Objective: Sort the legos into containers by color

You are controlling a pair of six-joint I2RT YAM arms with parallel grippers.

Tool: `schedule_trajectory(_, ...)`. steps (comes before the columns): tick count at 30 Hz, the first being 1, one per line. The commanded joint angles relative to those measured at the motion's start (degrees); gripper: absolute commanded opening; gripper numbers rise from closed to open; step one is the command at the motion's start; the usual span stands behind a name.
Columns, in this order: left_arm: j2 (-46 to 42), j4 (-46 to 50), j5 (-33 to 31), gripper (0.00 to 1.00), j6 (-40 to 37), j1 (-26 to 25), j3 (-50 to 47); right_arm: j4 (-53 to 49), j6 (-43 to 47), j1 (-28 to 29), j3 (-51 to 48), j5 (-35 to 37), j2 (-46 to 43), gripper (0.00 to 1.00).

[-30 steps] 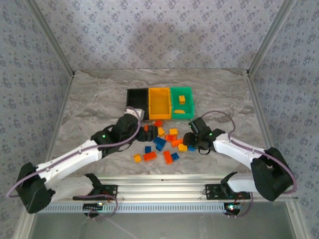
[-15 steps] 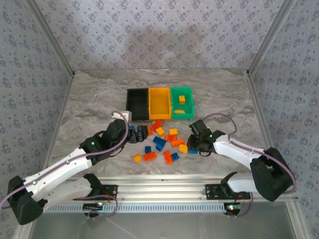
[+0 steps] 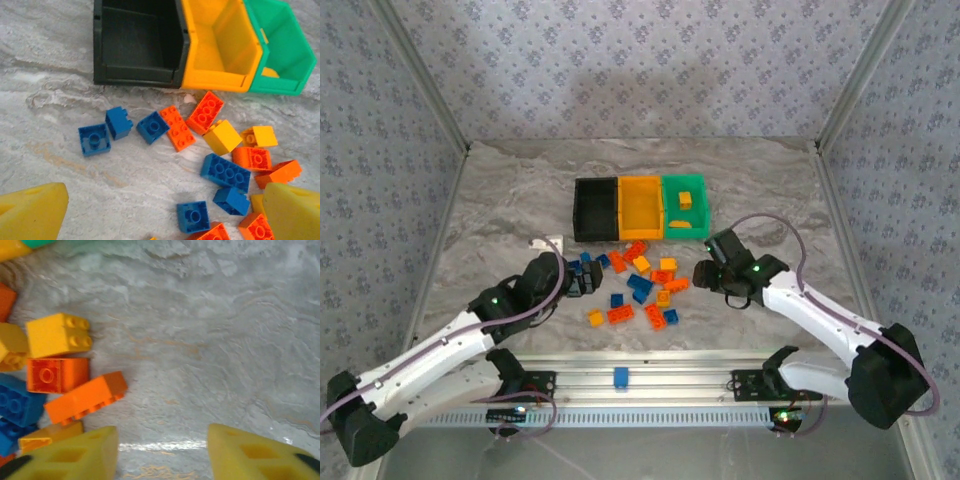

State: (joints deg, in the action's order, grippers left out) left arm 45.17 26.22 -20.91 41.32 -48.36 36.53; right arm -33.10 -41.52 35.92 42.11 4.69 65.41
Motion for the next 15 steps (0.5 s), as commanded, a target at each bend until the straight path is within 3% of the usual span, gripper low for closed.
schedule_trajectory(1,-2.4,3.3,-1.3,0.99,1.1,0.4,-0.1,-2.9,2.3,2.8,1.6,-2.6,1.4,0.61)
schedule_trajectory(6,-6.5,5.3,-3.0,1.0,1.1,0.6,-0.3,-1.6,7.5,12.9,3.6,-7.7,3.3,0.65)
schedule_trajectory(9,-8.5,7.2,-4.9,1.0,0.3,1.0,1.2,-3.3,8.4,20.7,7.0,-6.0,7.0,0.7)
schedule_trajectory(15,-10.5,12.3,-7.5,1.0,-1.0,1.5,5.5,-1.6,10.3,32.8,12.9,-3.5,15.2,0.71)
